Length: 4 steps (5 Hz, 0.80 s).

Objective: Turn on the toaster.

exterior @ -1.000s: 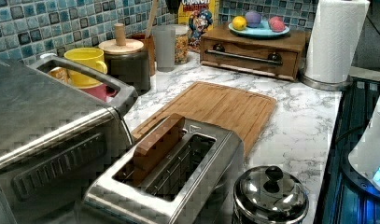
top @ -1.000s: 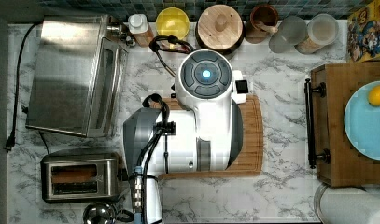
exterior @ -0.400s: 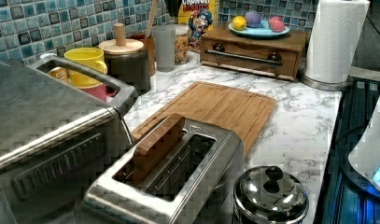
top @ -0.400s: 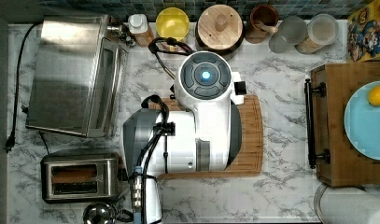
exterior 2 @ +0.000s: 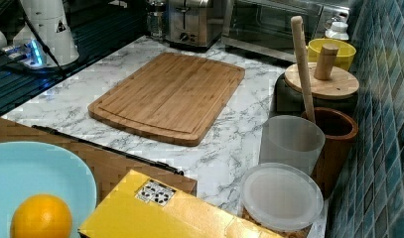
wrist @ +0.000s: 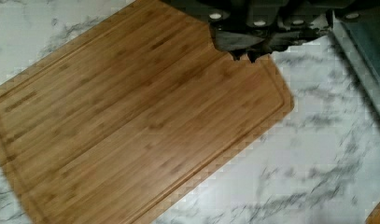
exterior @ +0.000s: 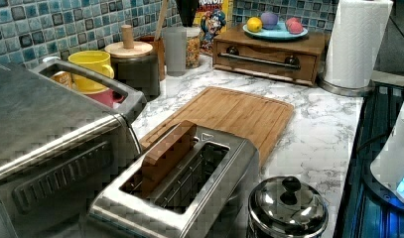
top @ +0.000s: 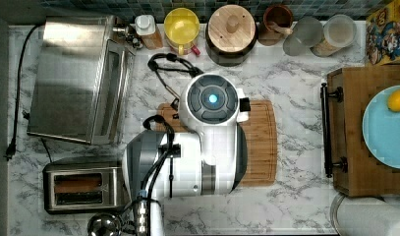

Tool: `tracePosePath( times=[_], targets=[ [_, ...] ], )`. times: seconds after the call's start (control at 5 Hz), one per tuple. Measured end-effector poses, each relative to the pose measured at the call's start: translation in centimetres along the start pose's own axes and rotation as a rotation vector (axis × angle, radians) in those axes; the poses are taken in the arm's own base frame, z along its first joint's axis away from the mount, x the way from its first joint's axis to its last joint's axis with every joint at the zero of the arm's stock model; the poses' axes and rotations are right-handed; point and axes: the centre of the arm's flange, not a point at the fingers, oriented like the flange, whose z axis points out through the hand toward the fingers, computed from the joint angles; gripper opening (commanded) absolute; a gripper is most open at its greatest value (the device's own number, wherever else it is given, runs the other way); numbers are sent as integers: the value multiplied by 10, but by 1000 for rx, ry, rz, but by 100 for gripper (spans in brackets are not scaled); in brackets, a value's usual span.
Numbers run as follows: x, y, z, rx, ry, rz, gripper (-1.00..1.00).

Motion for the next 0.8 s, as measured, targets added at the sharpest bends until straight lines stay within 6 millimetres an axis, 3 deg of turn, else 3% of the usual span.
tracePosePath(
  times=[0.2,0.8],
  targets=[
    [-26,-11,6,55,60,-105,-100],
    [-112,-55,33,22,30,-303,-100]
  ],
)
